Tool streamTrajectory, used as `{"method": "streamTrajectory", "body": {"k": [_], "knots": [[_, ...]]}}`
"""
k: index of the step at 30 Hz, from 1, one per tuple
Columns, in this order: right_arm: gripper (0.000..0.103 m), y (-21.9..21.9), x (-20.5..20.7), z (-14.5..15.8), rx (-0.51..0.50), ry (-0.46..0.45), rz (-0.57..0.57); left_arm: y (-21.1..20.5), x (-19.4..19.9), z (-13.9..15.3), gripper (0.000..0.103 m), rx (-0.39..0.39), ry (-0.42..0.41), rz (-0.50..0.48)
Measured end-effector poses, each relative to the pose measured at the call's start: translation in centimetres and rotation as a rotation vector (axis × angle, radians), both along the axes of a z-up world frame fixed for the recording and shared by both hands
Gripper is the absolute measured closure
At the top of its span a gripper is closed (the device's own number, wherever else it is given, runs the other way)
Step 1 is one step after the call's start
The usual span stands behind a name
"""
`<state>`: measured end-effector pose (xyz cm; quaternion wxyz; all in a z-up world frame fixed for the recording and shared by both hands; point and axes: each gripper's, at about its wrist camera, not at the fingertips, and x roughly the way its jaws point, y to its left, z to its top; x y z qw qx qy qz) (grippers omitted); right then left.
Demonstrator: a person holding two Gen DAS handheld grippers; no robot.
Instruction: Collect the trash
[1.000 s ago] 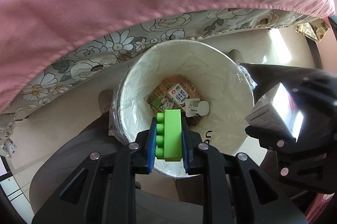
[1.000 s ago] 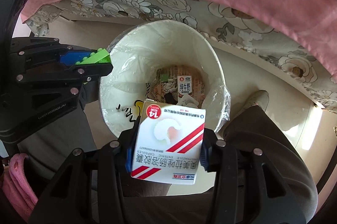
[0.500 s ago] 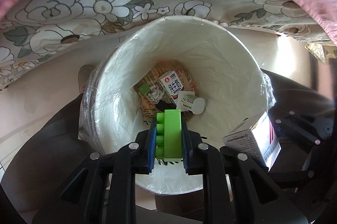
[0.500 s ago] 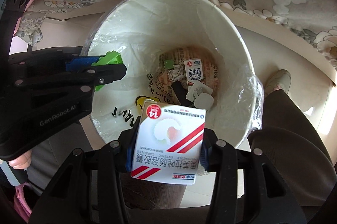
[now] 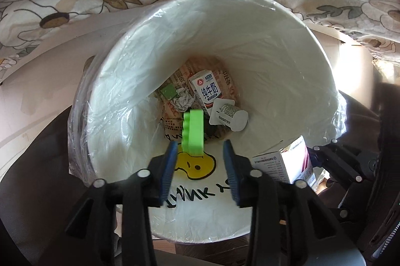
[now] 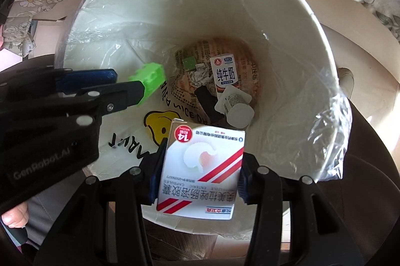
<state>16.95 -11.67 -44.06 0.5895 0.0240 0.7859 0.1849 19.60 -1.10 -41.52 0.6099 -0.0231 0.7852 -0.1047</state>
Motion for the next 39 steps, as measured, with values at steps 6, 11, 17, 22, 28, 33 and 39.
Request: {"method": "streamTrajectory", "body": {"k": [6,11,17,22,28,33,39], "knots": [[0.045,0.1,-0.2,-0.1,-0.007,-0.016,0.027,-0.1,-0.1,-0.1,0.044,0.002,-0.005,-0.002],[0.044,0.0,-0.3,0.4,-0.024,-0.050,0.041,-0.1,-0.2,0.4,0.044,0.003,-0.011,-0.001],[0.044,-0.8,-0.3,1.9,-0.022,-0.066,0.016,0.3,-0.4,0.9,0.044,0.009,-0.023,0.006],[0.044,-0.8,-0.3,3.5,-0.032,-0.108,0.003,0.6,-0.7,2.7,0.042,0.060,-0.072,-0.014],[0.044,-1.3,-0.3,7.4,-0.050,-0.195,0.013,0.4,-1.3,6.6,0.040,0.088,-0.175,-0.056],[0.044,-2.1,-0.4,12.3,-0.067,-0.312,0.022,-0.1,-1.8,11.8,0.032,0.082,-0.307,-0.079],[0.035,-3.2,-1.0,19.5,-0.076,-0.467,0.024,0.7,-2.2,19.2,0.022,0.008,-0.453,-0.032]]}}
